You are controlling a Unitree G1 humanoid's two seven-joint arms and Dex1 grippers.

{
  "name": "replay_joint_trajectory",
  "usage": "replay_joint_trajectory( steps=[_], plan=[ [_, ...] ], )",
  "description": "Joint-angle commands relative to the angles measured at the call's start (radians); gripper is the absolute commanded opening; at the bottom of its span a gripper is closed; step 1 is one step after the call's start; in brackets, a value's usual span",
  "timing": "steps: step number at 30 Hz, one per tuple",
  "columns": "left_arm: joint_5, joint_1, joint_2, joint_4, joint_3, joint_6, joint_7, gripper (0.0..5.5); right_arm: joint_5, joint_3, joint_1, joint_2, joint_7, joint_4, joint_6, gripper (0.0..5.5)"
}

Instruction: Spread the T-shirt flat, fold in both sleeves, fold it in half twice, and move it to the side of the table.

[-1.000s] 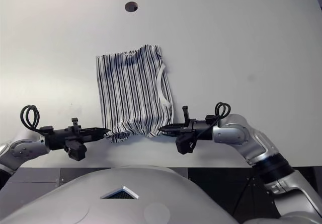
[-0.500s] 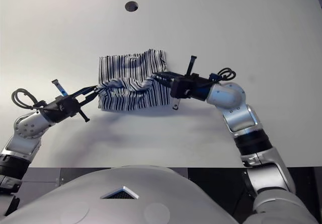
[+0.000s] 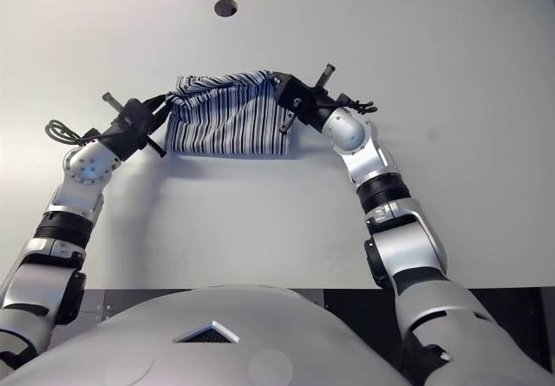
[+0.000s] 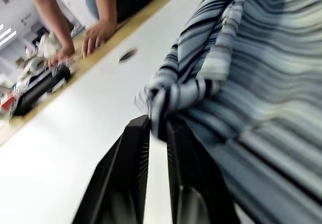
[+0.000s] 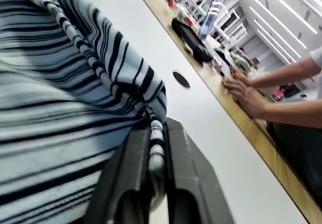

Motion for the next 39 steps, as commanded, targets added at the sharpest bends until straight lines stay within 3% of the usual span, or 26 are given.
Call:
replay_joint_trajectory(
  steps=[1,7,12,20,25,29,33,36,39],
  plan=[
    [0.027,-0.036,-0.040,0.075,0.018,0.003,0.028,1.38,-0.044,0.004,-0.053,0.020,-0.063,0.095,-0.027,1.25],
    [-0.031,-0.120,-0.111,0.102,0.087,0.006,0.024,2.27,-0.043,-0.016,-0.082,0.037,-0.127,0.129,-0.053,2.29],
    [-0.065,-0.175,-0.143,0.204,0.184,0.039,0.120,2.97,-0.025,-0.101,-0.141,0.018,-0.255,0.150,0.029,3.12],
    [-0.099,-0.161,-0.179,0.373,0.294,0.059,0.240,4.05,-0.018,-0.039,-0.045,0.058,-0.111,-0.108,-0.022,3.16],
    [-0.172,-0.119,-0.231,0.345,0.372,0.015,0.258,4.70,-0.030,0.047,-0.100,0.195,0.024,0.127,0.030,3.16],
    [-0.253,-0.054,-0.279,0.230,0.424,0.009,0.223,4.70,0.024,-0.041,-0.202,0.243,-0.029,0.392,0.149,3.16],
    [-0.276,0.022,-0.311,0.045,0.433,0.042,0.240,4.70,0.103,-0.160,-0.232,0.250,-0.107,0.489,0.271,3.16],
    [-0.301,0.063,-0.338,-0.078,0.447,0.084,0.260,4.70,0.181,-0.280,-0.242,0.191,-0.228,0.514,0.355,3.16],
    [-0.314,0.078,-0.364,-0.136,0.470,0.110,0.305,4.70,0.338,-0.500,-0.228,0.042,-0.431,0.534,0.439,3.16]
  ],
)
